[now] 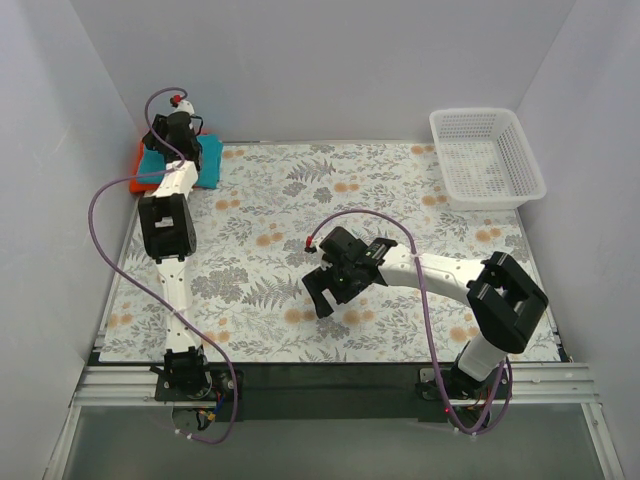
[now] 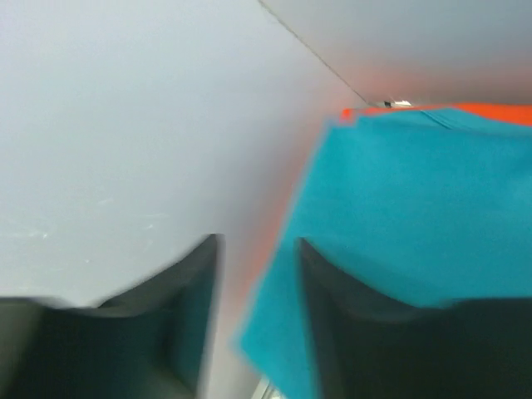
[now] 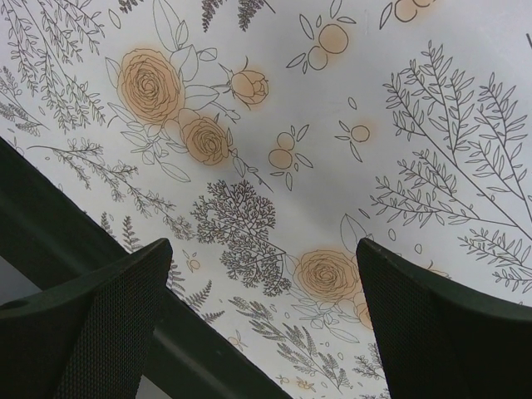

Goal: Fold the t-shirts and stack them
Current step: Neatly place the folded tshirt to the corner

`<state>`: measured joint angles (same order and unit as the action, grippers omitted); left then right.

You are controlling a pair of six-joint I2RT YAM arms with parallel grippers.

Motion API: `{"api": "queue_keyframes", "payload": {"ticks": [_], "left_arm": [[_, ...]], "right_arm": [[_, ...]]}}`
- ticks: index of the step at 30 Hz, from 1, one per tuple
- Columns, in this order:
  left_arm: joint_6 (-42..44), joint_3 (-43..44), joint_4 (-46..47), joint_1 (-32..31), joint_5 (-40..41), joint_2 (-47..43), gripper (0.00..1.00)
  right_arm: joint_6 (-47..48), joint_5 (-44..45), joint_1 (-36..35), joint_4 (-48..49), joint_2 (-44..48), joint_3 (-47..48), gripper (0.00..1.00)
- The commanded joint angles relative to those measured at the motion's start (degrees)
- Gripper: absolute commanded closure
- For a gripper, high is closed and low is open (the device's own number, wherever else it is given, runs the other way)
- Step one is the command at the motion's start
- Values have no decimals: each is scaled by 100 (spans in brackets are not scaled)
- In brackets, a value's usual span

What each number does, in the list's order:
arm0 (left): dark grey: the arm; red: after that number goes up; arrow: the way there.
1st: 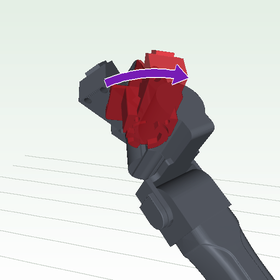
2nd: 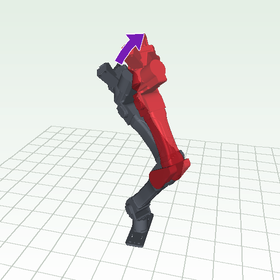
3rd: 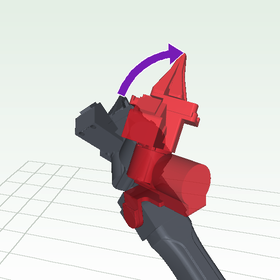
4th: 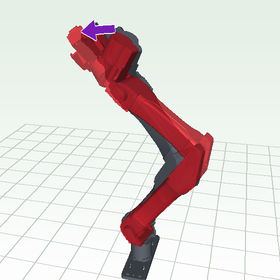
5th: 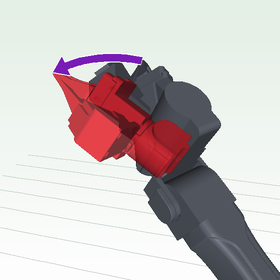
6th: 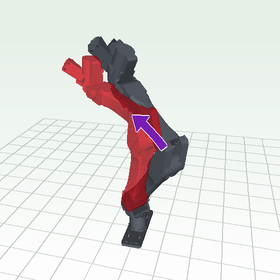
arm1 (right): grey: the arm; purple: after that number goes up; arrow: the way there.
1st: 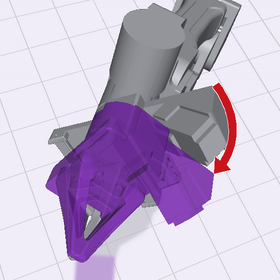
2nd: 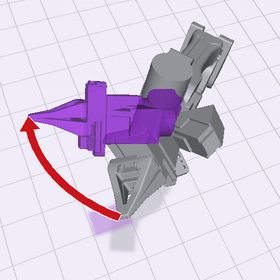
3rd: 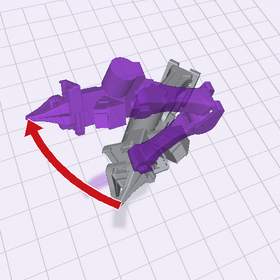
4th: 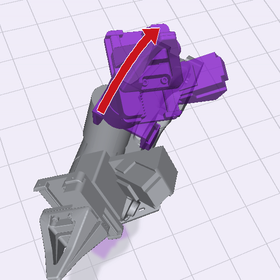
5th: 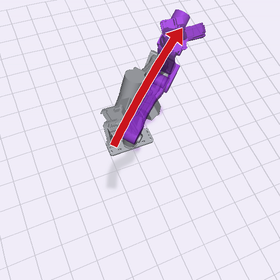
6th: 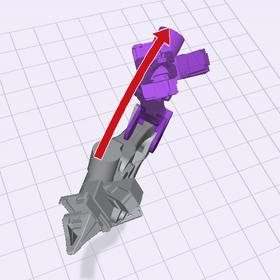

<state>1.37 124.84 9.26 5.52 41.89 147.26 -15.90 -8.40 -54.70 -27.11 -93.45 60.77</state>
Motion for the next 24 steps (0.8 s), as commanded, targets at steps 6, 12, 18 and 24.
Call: {"api": "queue_keyframes", "payload": {"ticks": [6, 12, 18, 24], "left_arm": [[-453, -12, 261, 37, 188, -4, 34], [-1321, -545, 86, -59, 285, -618, 28], [-3763, -1329, -1538, -788, -950, -1910, 24], [-5493, -2243, -2831, -1860, -2043, -3404, 23]], "right_arm": [[52, -118, 20, -40, -42, 233, 2], [-150, 646, 108, -48, 274, 101, 2], [-264, 1384, 898, -57, 608, 171, 2], [-106, 1982, 2014, -101, 1196, 505, 2]]}}
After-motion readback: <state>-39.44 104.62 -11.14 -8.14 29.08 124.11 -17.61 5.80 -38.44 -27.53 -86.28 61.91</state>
